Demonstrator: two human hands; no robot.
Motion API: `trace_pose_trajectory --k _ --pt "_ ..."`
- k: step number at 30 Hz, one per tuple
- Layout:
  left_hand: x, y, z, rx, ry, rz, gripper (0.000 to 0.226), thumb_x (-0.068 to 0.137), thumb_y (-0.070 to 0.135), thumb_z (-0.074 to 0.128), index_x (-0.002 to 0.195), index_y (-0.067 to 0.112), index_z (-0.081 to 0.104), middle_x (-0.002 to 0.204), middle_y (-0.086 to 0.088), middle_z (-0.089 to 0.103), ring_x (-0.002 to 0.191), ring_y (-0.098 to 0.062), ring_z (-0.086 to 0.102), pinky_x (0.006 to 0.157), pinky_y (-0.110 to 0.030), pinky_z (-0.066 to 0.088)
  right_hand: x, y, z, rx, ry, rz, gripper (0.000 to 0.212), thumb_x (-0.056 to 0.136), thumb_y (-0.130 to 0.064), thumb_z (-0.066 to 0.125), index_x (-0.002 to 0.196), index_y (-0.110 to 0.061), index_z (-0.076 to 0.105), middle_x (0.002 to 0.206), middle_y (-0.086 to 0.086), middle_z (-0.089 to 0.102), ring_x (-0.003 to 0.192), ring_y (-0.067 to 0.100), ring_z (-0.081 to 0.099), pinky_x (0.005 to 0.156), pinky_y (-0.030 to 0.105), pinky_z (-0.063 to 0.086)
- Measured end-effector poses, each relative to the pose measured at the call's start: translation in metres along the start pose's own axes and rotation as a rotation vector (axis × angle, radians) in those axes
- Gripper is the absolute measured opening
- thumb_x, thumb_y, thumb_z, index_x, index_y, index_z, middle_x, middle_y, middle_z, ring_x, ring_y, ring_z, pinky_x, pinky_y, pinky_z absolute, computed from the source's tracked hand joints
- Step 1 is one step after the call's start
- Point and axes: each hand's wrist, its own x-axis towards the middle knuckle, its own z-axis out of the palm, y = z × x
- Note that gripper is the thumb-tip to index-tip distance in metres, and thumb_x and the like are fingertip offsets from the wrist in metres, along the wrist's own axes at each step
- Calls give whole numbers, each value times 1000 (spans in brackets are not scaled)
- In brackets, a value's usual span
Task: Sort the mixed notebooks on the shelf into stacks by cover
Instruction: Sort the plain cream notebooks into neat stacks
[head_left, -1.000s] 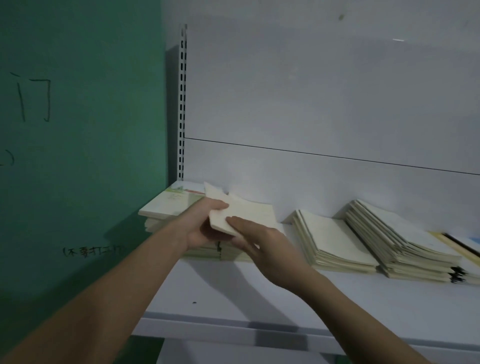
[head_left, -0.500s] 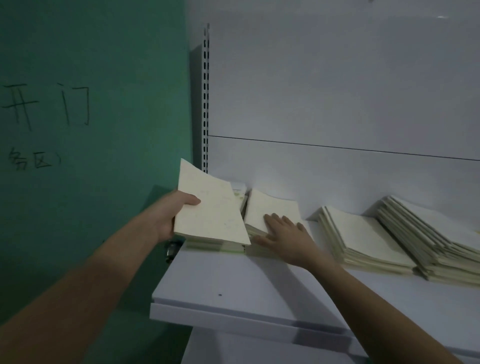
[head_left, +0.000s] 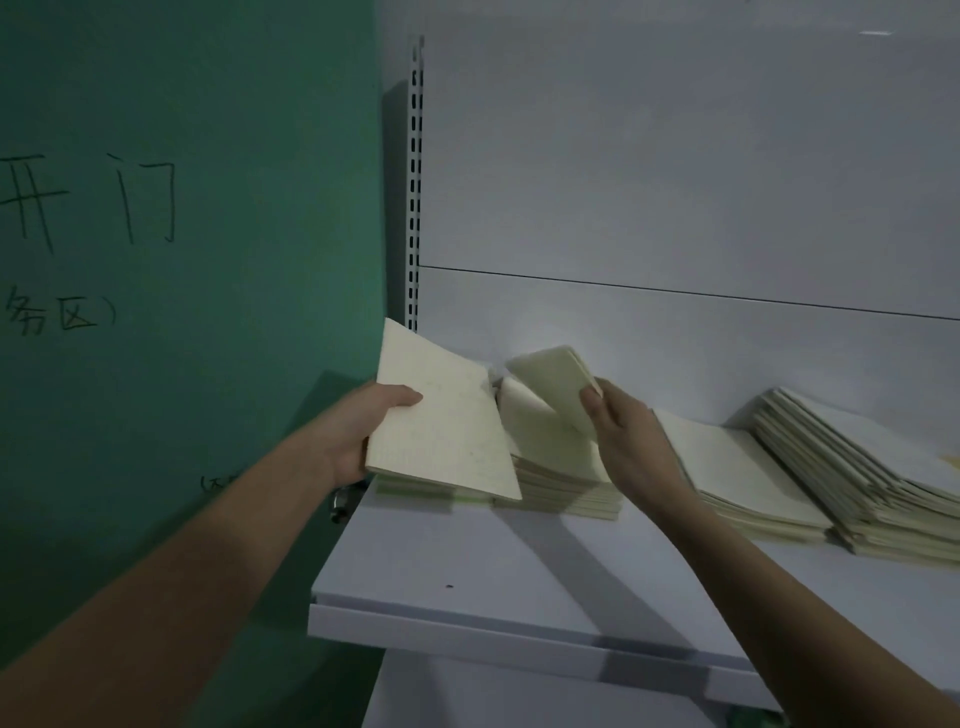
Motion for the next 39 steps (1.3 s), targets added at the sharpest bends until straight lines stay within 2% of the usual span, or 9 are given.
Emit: trace_pose_trajectory --k 5,10,14,18,20,24,28,33,39 --pt "7 -3 25 -107 -140 -52 49 82 53 66 115 17 66 107 -13 73 98 -31 70 81 -42 57 -27 -35 21 -105 -243 -243 41 102 -42 38 141 -34 48 133 -14 56 116 6 53 91 20 40" --pt "9 -10 23 -67 -76 -2 35 91 9 59 125 18 59 103 -12 74 86 -28 71 60 -36 58 -30 -30 27 6 -471 -195 50 99 -53 29 137 -32 53 142 -20 46 125 -8 39 99 3 25" --pt "7 -7 10 -106 -46 22 33 91 9 57 122 18 57 108 -12 71 92 -29 68 68 -37 55 -14 0 22 -161 -173 -6 37 104 -35 37 135 -24 53 139 -8 54 123 11 50 95 17 37" --pt "5 3 -8 -140 -27 43 39 90 15 57 128 16 53 112 -12 70 96 -28 67 62 -33 55 -13 15 28 -535 -453 8 61 101 -43 41 152 -16 25 157 1 28 143 21 26 114 34 23" --pt "3 6 -18 -153 -24 46 40 90 18 57 130 15 52 112 -11 70 96 -27 67 61 -31 54 -17 17 36 -626 -518 -19 57 99 -43 45 147 -15 32 149 3 38 137 25 34 109 38 27" --pt "-2 4 -33 -183 -49 34 27 92 18 53 119 13 55 98 -10 69 83 -24 65 48 -25 53 -23 15 45 -659 -298 -104 19 96 -38 51 102 -20 53 94 -1 61 88 27 56 65 34 37" --pt "-4 2 -40 -184 -96 14 19 92 19 51 109 13 58 95 -10 68 84 -24 65 53 -27 51 -33 7 37 -481 -196 21 37 103 -33 40 135 -22 55 120 4 66 106 29 59 80 34 44" --pt "-4 0 -37 -183 -126 -4 24 91 18 51 113 11 58 94 -9 69 82 -24 65 52 -27 53 -33 6 37 -417 -34 35 21 100 -19 50 108 -23 68 81 -3 66 71 21 57 55 23 37" --pt "-6 -2 -29 -219 -120 11 30 91 16 51 120 11 57 94 -10 69 80 -24 65 46 -24 52 -30 6 41 -380 -40 110 25 89 -31 67 113 -27 73 99 -1 73 89 20 63 67 26 41"
